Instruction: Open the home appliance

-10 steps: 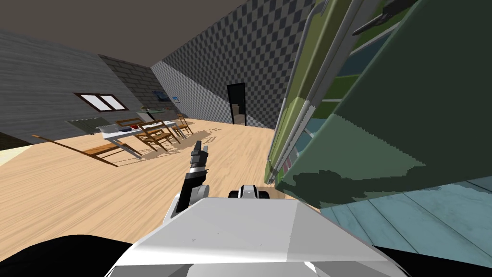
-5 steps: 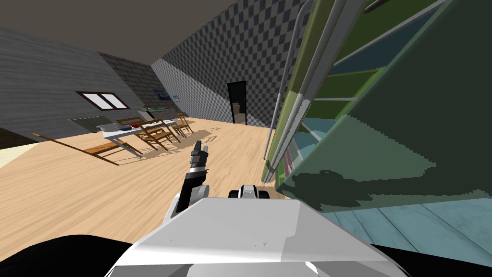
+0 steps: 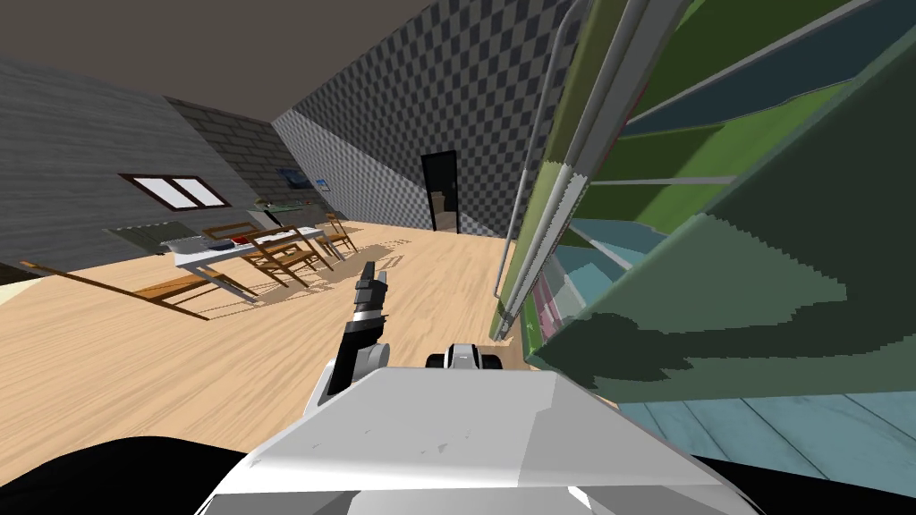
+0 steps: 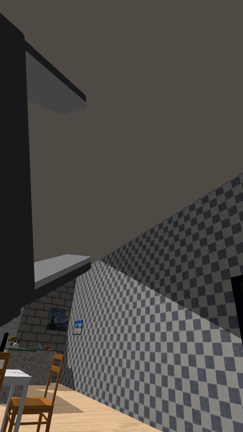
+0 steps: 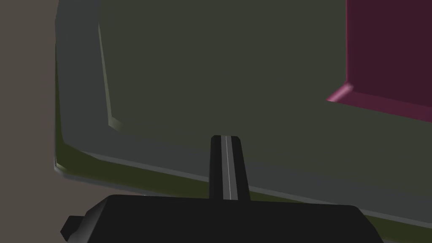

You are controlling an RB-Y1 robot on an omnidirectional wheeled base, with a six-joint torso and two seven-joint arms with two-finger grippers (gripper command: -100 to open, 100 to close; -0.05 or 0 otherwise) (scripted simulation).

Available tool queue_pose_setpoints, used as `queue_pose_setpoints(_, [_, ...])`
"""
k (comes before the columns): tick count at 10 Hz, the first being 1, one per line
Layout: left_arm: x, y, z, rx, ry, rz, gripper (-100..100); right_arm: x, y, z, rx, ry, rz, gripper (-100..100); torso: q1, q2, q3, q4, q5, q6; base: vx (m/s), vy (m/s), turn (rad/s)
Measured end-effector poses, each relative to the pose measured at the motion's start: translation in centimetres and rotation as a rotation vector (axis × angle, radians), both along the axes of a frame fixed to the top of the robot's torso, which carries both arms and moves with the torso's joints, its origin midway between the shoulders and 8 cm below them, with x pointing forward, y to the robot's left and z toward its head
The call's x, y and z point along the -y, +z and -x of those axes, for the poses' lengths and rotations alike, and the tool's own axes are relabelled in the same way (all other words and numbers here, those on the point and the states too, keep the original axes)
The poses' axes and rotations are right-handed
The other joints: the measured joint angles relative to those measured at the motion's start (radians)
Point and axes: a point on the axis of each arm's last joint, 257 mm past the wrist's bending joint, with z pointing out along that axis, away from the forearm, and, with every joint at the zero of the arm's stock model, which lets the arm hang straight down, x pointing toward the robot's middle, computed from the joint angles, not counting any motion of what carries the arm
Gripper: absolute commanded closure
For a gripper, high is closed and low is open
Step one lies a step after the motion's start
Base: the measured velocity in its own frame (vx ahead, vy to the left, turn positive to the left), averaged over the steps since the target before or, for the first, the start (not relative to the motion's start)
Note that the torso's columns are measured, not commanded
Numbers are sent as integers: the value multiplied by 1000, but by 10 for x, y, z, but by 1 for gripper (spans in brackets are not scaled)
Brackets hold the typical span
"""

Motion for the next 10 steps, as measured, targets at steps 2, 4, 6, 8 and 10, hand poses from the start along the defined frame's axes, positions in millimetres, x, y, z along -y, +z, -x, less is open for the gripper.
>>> queue_pose_setpoints(2, [0, 0, 0, 0, 0, 0, 0, 17, 1, -1, -1, -46, 1, 100, -6, 2, 1, 1, -2, -1, 121, 258, -64])
queue_pose_setpoints(4, [0, 0, 0, 0, 0, 0, 0, 25, 4, 0, 1, -72, 0, 100, -7, 0, 1, 1, -2, 0, 182, 231, -74])
queue_pose_setpoints(6, [0, 0, 0, 0, 0, 0, 0, 36, 4, -1, 4, -104, -1, 100, -8, 4, 2, 1, -3, 0, 115, 203, -42])
queue_pose_setpoints(8, [0, 0, 0, 0, 0, 0, 0, 49, 6, -2, 4, -142, 4, 100, -3, 3, 2, 1, -1, 0, 127, 248, -65])
queue_pose_setpoints(10, [0, 0, 0, 0, 0, 0, 0, 59, 8, 2, 7, -168, 3, 100, -6, 3, 2, 1, -2, 0, 86, 168, -36])
